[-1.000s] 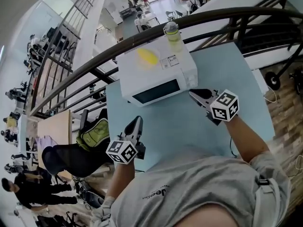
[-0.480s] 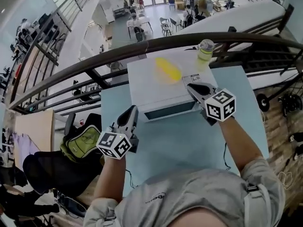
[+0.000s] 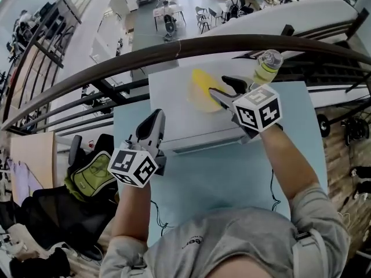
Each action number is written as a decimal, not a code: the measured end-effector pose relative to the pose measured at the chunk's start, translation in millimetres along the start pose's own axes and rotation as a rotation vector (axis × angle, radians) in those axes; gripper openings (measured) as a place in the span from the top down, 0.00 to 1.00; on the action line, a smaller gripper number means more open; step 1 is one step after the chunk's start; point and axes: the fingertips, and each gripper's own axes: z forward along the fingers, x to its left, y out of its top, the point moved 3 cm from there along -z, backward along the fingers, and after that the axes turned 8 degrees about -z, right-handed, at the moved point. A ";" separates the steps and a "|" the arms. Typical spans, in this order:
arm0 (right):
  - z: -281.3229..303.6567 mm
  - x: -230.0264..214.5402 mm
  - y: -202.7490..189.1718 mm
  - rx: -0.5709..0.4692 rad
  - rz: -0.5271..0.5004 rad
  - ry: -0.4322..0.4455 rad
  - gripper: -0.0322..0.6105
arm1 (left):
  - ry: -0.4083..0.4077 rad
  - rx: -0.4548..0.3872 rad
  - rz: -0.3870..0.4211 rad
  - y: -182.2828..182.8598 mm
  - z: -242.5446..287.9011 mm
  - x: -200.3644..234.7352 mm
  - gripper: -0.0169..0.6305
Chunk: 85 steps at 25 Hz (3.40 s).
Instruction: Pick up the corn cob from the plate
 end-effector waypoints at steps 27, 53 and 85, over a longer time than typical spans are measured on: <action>67.5 1.8 -26.6 0.215 -0.088 -0.027 0.47 | 0.002 0.008 -0.013 3.5 57.9 20.2 0.95; 68.4 -0.1 -28.0 0.222 -0.193 -0.092 0.55 | 0.013 0.037 -0.028 -7.1 59.2 22.7 0.95; -81.2 67.6 138.6 -0.044 -0.282 -0.194 0.55 | -0.018 -0.153 0.103 126.7 -76.9 -81.3 0.95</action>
